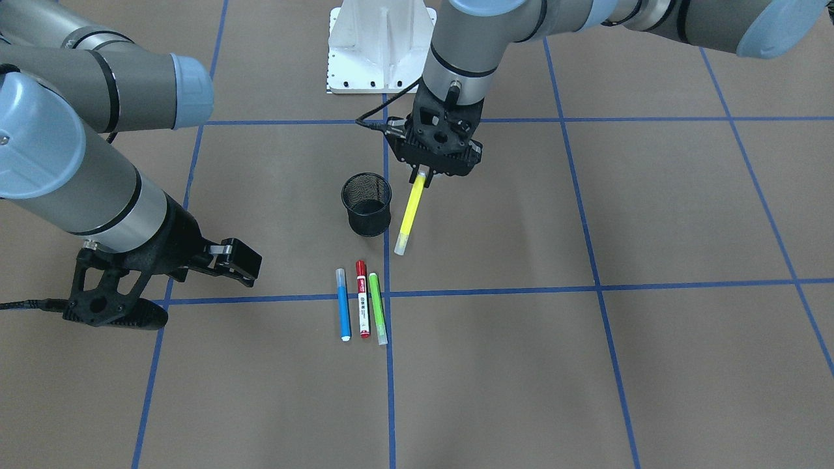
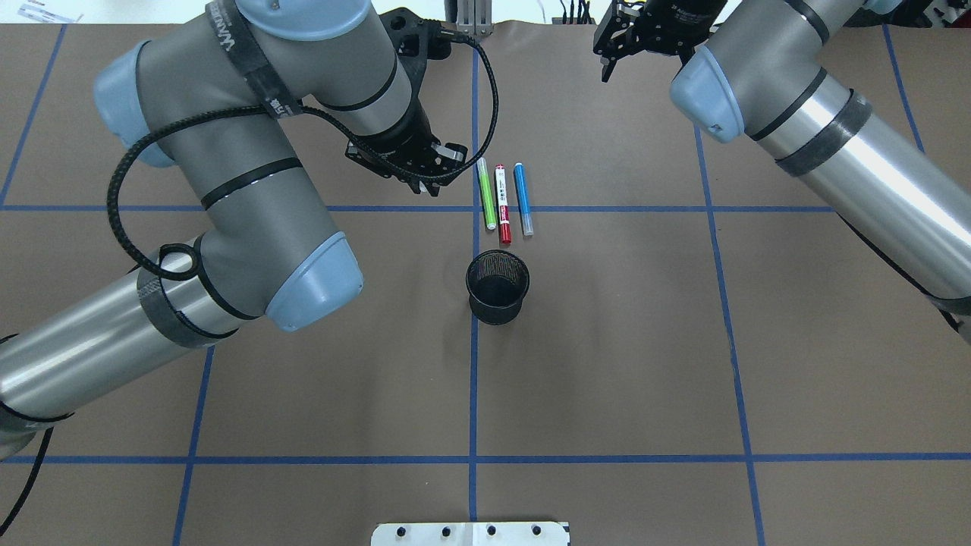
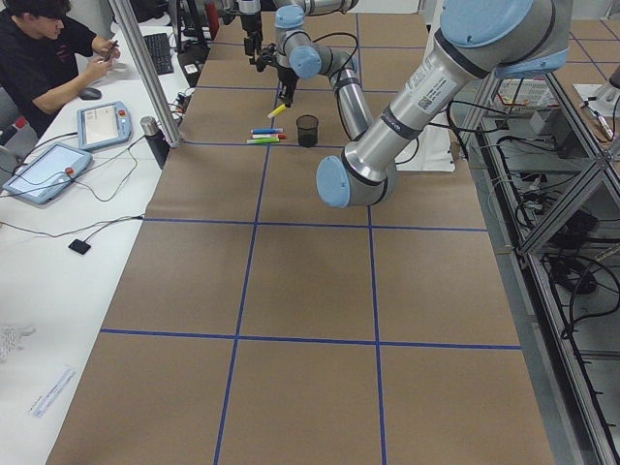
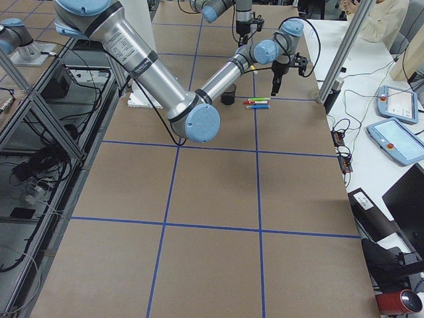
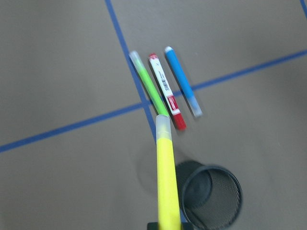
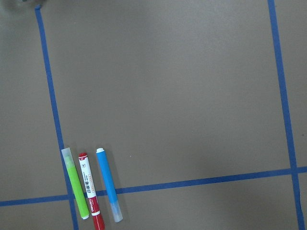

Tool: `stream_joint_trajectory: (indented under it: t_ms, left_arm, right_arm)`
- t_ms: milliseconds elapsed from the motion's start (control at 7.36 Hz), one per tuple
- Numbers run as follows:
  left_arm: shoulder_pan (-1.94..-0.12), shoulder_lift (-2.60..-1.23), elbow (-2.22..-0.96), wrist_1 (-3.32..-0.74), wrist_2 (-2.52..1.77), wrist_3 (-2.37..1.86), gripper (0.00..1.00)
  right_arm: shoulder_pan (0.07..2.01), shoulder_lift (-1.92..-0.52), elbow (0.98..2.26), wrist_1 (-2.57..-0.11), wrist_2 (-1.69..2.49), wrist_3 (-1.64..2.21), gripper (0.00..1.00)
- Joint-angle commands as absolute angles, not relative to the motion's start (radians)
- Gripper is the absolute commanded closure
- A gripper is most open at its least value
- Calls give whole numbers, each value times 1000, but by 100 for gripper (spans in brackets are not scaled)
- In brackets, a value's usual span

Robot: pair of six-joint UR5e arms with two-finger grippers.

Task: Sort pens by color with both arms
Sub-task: 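Lift the yellow highlighter out and carry it beside the green highlighter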

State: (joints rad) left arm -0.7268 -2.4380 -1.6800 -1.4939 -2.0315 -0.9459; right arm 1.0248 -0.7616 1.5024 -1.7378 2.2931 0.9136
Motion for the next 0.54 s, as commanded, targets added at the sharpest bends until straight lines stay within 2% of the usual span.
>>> stream_joint_trajectory:
  t_ms: [0, 136, 408]
  left_arm:
    - [-729, -2444, -1481, -1767, -1967, -1157, 83]
    - [-726, -2447, -1430, -1813, -1941, -1192, 83]
    - [-695, -2450, -1405, -1830, -1910, -1283, 83]
  right_arm:
    - [1025, -759, 1505, -1738, 2289, 907, 3]
    - [1025, -758, 1505, -1738, 2290, 907, 3]
    - [1025, -756, 1505, -1738, 2289, 908, 3]
